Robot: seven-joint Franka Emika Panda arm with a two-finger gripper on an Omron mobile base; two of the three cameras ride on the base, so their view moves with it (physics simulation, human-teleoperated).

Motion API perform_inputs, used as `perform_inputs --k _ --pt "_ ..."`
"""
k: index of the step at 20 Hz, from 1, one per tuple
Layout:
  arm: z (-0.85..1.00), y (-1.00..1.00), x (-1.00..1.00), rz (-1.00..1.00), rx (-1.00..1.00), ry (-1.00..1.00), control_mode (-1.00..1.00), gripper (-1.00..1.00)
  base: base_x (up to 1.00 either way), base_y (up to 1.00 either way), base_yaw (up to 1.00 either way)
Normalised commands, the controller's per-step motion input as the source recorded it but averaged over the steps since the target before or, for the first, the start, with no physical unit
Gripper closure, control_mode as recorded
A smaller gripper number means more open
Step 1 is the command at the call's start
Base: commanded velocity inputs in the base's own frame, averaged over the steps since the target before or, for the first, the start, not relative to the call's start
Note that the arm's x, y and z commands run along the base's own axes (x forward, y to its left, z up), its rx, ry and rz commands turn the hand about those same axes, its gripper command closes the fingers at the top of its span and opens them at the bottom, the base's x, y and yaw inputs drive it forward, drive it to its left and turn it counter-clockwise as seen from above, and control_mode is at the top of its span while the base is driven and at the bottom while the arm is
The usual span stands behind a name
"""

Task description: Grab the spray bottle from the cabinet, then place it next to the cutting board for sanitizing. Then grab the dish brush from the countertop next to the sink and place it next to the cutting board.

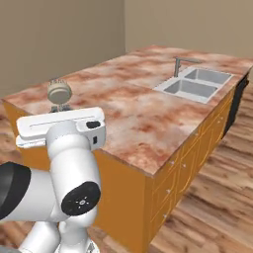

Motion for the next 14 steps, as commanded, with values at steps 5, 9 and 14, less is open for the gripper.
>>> perform_inputs --k 5,9,14 --pt "0.00 0.00 0.00 0.00 0.00 0.00 1.00 1.00 0.00 0.64 0.83" --pt "0.00 0.00 0.00 0.00 0.00 0.00 1.00 1.00 0.00 0.43 0.90" --pt "0.00 0.00 0.00 0.00 0.00 0.00 1.00 1.00 0.05 0.17 0.93"
